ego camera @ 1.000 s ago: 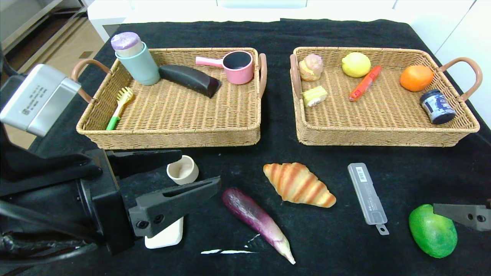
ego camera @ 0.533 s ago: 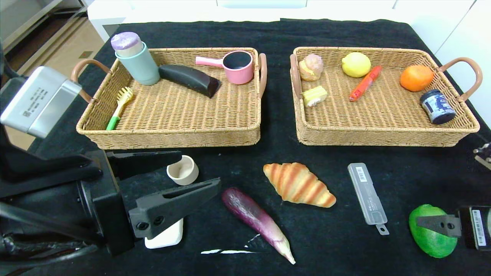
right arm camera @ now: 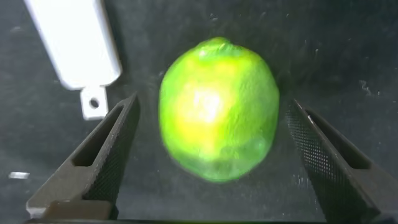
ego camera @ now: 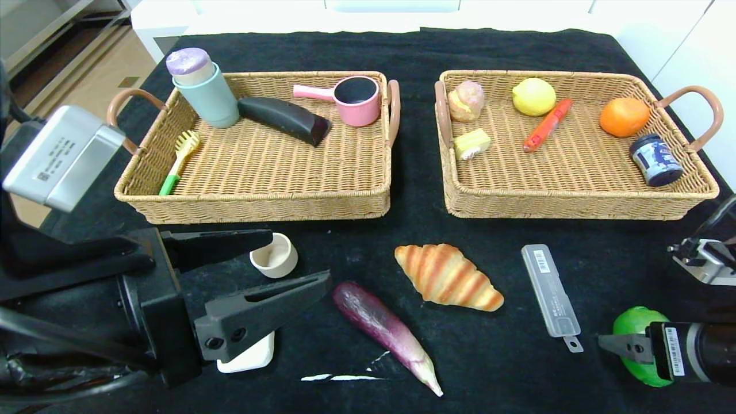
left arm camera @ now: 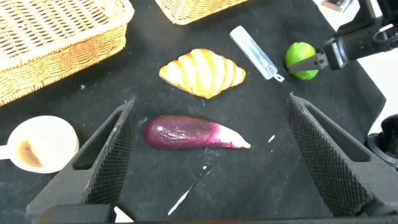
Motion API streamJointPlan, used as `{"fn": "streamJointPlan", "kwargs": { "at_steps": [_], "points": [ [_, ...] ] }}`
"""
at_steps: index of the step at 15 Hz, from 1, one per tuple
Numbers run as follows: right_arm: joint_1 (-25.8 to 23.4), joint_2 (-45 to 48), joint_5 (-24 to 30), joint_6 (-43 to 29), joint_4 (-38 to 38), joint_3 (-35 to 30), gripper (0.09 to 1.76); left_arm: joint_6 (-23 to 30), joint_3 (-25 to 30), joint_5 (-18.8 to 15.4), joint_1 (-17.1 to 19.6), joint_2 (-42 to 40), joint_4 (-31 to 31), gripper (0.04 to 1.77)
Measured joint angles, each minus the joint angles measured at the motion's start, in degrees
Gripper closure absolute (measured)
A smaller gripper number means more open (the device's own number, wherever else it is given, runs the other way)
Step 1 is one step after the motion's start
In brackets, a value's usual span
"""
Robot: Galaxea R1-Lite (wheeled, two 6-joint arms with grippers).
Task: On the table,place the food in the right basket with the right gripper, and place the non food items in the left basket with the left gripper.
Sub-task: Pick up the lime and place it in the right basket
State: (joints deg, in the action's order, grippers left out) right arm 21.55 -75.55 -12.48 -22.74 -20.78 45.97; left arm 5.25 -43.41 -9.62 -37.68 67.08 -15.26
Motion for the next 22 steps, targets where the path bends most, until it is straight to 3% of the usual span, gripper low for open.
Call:
{"fn": "streamJointPlan", "kwargs": {
  "at_steps": [5,7,9,22],
  "points": [
    [-0.4,-1.7,0.1,-0.1,1.7,-1.2,0.14,0.0,0.3,0.0,0.0,0.0,0.0,0.09],
    [-0.6,-1.9,0.1,-0.1,1.7,-1.2,0.51,-0.1,0.4,0.0,0.0,0.0,0.0,0.09],
    [-0.7,-2.2,0.1,-0.1,1.8,-1.3,0.71,-0.1,0.4,0.0,0.0,0.0,0.0,0.09],
    [-0.7,-3.0,0.4,0.0,2.7,-2.3,0.74,-0.3,0.5,-0.1,-0.1,0.0,0.1,0.09]
  ]
}}
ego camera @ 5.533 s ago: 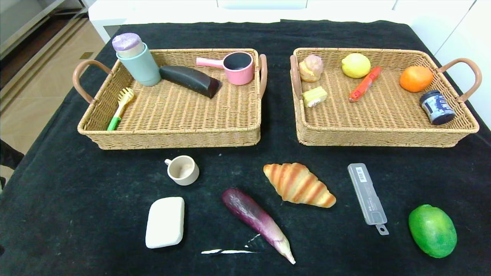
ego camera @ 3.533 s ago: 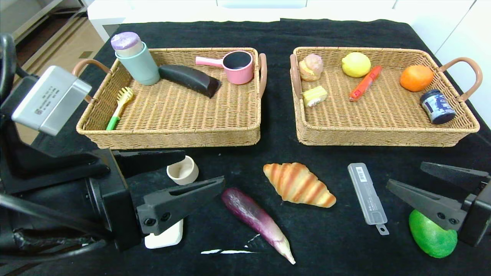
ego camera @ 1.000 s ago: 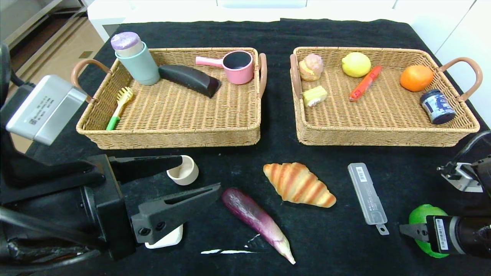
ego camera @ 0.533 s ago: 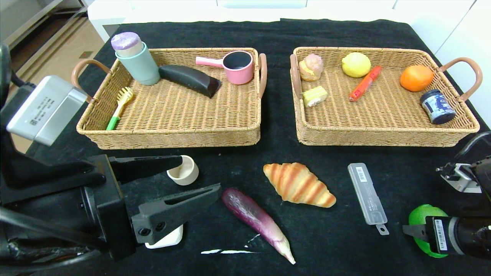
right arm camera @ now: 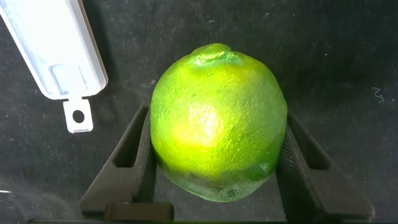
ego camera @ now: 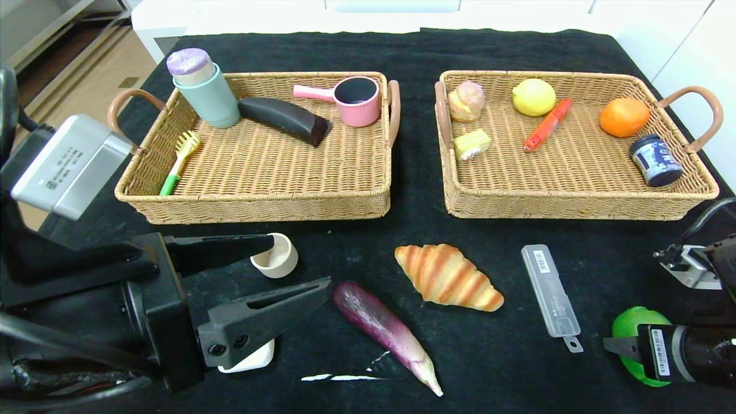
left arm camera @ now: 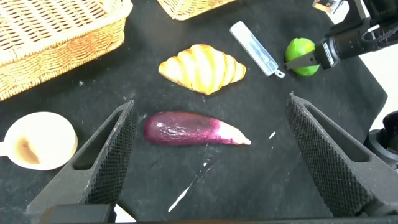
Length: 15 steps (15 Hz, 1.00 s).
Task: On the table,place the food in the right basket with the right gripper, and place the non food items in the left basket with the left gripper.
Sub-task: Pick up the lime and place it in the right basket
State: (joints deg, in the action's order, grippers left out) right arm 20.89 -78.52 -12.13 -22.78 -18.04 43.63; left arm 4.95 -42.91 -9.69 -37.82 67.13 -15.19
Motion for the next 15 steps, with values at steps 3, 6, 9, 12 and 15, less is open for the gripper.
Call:
{"fn": "streamJointPlan", "kwargs": {
  "at_steps": [3,6,9,12,15],
  "points": [
    [0.4,0.4,0.0,0.0,0.0,-0.1,0.74,0.0,0.0,0.0,0.0,0.0,0.0,0.09],
    [0.6,1.5,0.1,0.2,-0.1,0.0,0.74,0.0,0.2,0.0,-0.1,0.0,0.0,0.09],
    [0.9,3.3,0.0,0.5,-1.0,1.4,0.74,-0.1,0.3,0.0,-0.1,0.0,0.0,0.09],
    [0.7,4.7,-1.5,0.8,-1.6,3.8,0.75,-0.1,0.4,0.0,-0.1,0.2,-0.1,0.09],
    [0.6,4.9,-1.7,0.9,-1.7,7.3,0.75,-0.2,0.4,0.0,-0.1,0.1,-0.1,0.09]
  ]
}}
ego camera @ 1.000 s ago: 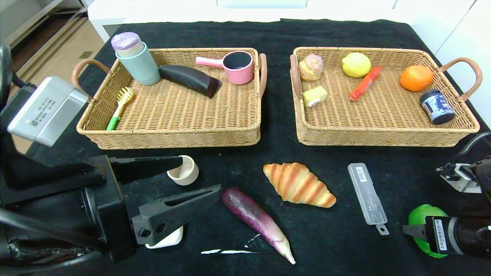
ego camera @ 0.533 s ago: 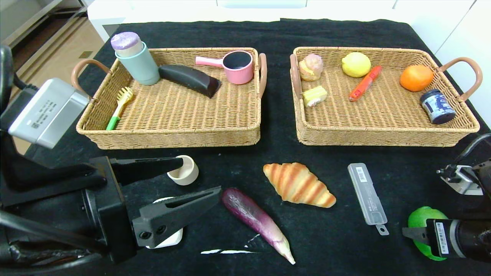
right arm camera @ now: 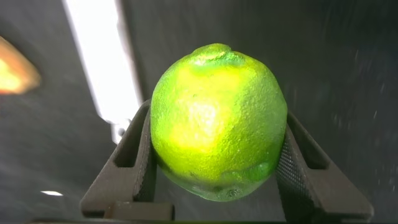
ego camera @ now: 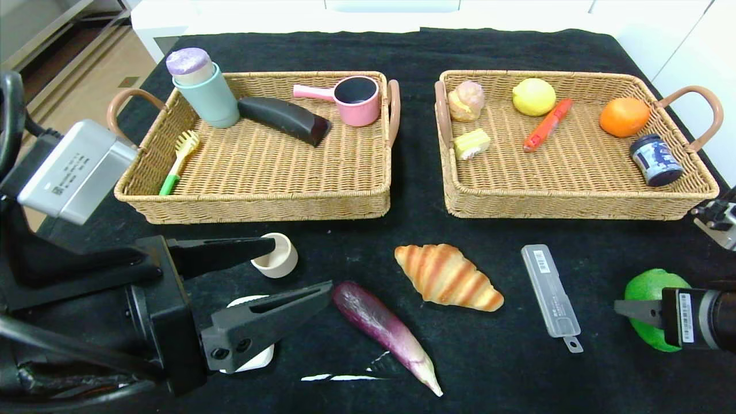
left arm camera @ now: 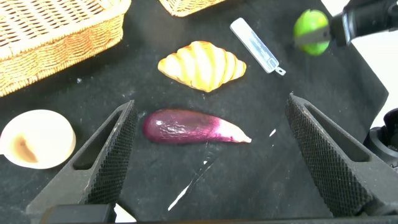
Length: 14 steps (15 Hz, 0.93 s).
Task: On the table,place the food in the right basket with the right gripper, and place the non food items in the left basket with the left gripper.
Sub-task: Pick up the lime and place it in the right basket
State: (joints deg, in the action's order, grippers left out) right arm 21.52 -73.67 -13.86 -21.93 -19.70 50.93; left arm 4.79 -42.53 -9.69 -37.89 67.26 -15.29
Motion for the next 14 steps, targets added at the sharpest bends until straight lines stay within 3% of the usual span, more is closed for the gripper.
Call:
{"fn": "streamJointPlan", "kwargs": {
  "at_steps": [7,14],
  "points": [
    [-0.2,-5.7,-0.8,3.6,-2.4,14.1,0.75,-0.3,0.0,0.0,0.0,-0.3,0.0,0.09],
    [-5.4,-15.6,-0.9,8.7,-3.0,33.8,0.75,-0.4,0.4,0.0,-0.1,-0.1,0.0,0.09]
  ]
}}
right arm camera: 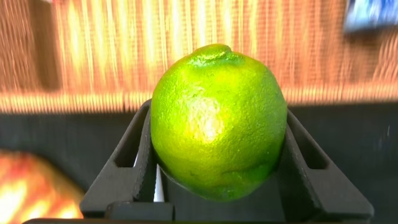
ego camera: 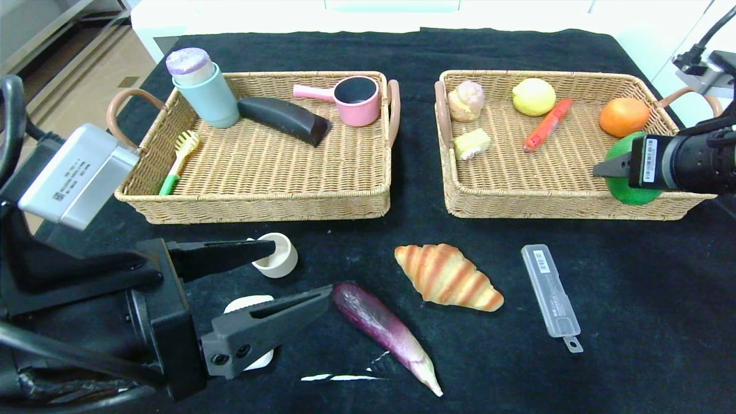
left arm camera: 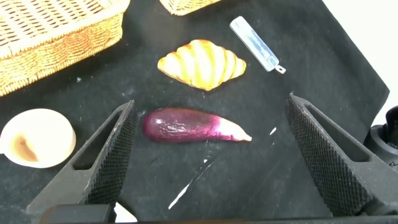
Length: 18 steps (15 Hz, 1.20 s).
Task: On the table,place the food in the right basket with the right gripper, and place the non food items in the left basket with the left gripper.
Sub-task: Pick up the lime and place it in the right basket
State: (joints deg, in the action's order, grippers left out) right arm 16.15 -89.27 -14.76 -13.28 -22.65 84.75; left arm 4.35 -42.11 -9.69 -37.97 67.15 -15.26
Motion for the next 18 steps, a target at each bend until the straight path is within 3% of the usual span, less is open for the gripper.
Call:
{"fn": "streamJointPlan", "kwargs": {
  "at_steps": [10,14,18],
  "points": [
    [-3.7,-12.9,-0.1,1.0,2.5,14.8,0.75,-0.3,0.2,0.0,-0.1,0.3,-0.1,0.09],
    [-6.0,-17.4,-1.7,1.3,8.5,17.1,0.75,-0.4,0.2,0.0,-0.1,0.3,-0.1,0.09],
    [-6.3,-19.3,-2.0,1.5,9.3,17.9,0.75,-0.4,0.2,0.0,-0.1,0.1,-0.1,0.09]
  ]
}}
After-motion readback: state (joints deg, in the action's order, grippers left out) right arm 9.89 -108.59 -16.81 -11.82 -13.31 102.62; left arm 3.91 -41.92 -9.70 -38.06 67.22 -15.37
